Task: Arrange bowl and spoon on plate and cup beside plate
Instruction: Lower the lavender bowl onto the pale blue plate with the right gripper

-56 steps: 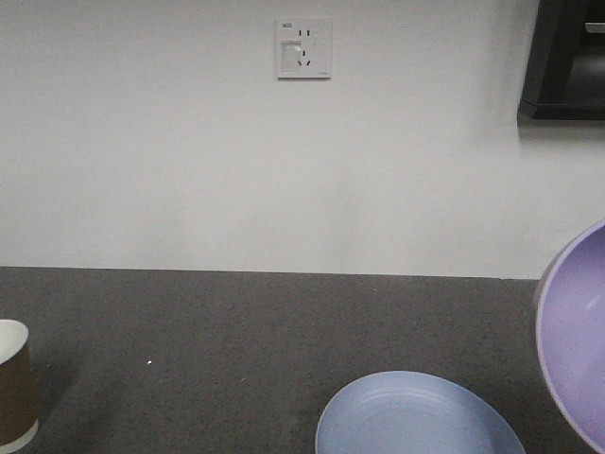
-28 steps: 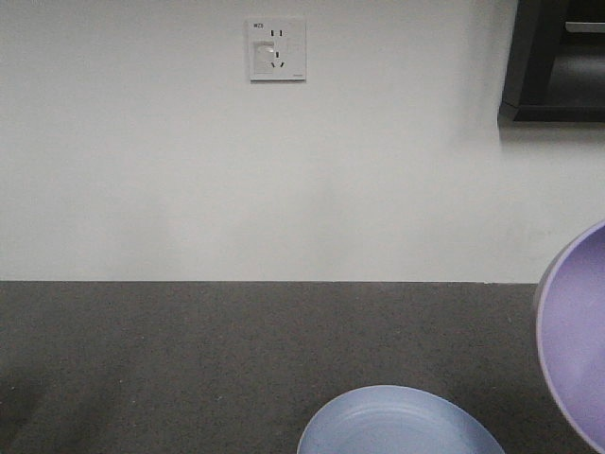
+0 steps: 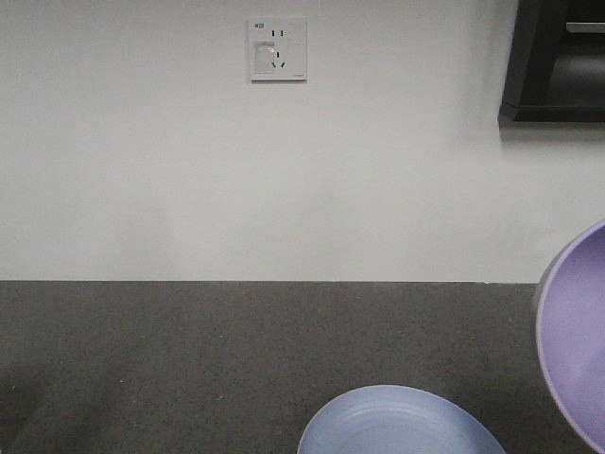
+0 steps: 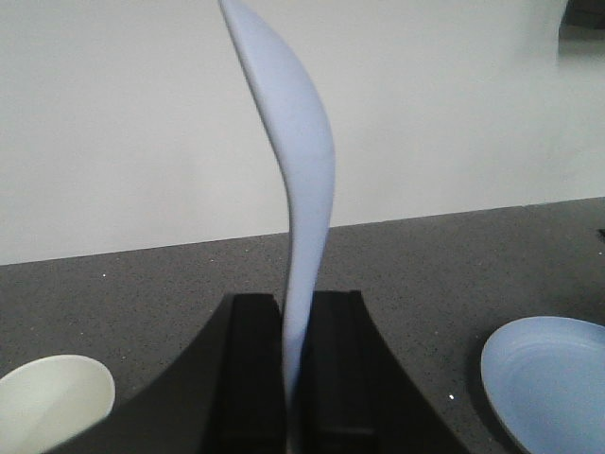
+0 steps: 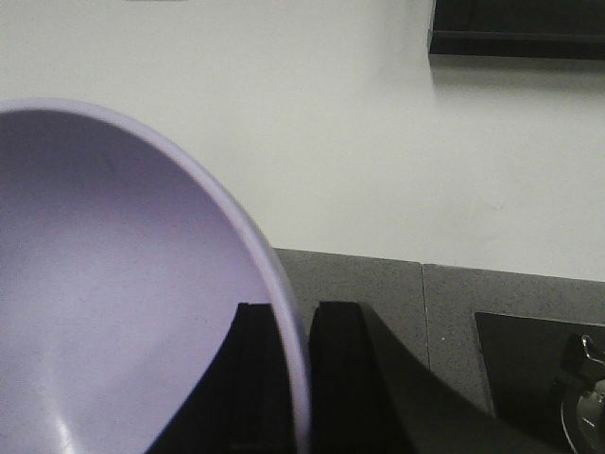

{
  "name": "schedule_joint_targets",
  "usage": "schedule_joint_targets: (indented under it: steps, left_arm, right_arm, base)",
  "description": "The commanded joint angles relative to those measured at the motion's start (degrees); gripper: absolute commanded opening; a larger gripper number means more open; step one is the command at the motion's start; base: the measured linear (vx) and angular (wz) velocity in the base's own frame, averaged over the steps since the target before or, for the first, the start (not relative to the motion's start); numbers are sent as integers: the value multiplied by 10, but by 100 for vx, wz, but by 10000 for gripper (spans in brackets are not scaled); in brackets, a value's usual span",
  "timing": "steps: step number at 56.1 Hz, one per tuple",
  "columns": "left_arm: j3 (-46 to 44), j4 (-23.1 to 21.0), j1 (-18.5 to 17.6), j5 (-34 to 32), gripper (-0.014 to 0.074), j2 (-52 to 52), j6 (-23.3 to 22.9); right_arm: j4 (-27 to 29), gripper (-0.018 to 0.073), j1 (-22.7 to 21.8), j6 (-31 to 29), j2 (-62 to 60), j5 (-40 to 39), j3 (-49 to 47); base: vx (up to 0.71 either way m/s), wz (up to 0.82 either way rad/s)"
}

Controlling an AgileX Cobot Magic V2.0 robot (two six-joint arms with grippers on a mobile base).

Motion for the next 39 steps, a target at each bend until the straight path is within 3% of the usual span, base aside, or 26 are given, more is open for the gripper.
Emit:
schedule_joint_targets:
  steps: [1,28,39]
  left_arm:
    - [-12,-11,-5,-49,-6,5,0]
    - [-12,-11,-5,-58,-6,5,-3]
    - [-12,-11,-5,-58,-6,5,-6]
  right_arm:
    - [9,-8,0,-3,4,-53,-15]
    - [32,-8,0,-1,12,-72,-16]
    - [63,-8,6,-10,93,6,-17]
  base:
    - [0,0]
    - [0,0]
    - [0,0]
